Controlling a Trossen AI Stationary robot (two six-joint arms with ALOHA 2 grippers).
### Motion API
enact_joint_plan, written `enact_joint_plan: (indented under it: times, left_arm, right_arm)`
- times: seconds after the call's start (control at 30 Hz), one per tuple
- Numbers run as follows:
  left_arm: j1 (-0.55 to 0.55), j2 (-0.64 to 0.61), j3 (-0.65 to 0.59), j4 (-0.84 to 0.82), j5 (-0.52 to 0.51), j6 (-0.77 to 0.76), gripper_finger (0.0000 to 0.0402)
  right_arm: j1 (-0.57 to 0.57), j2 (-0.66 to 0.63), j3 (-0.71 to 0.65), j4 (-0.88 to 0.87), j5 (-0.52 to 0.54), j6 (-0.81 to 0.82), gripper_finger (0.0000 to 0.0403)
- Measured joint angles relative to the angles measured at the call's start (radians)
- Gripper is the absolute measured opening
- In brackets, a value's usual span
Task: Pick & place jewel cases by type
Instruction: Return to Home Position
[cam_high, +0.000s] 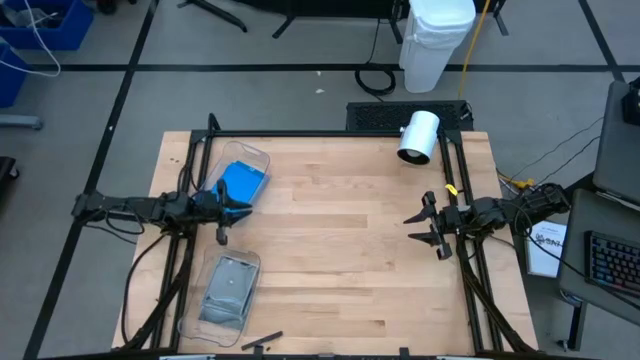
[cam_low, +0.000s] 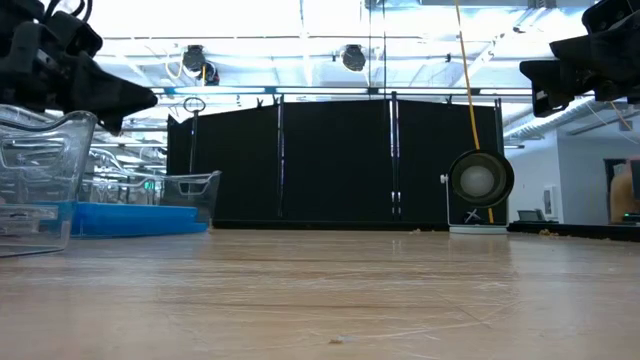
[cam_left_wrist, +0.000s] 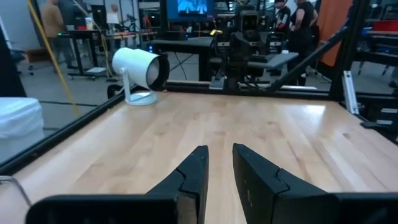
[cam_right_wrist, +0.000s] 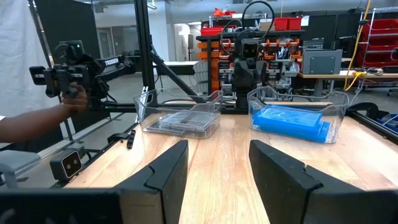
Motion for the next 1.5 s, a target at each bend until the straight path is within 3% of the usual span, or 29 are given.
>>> enact_joint_plan:
  times: [0.27,1.5]
  left_arm:
    - [0.028,0.036,0.0,-0.001,-0.008,-0.057,0.0079]
    - [0.027,0.045,-0.002,0.03,-0.009,-0.052,0.0079]
  right_arm:
    - [0.0,0.0,0.0,0.0,0.0,0.0,0.0164]
    - [0.0,0.0,-0.001,0.0,0.0,0.0,0.0164]
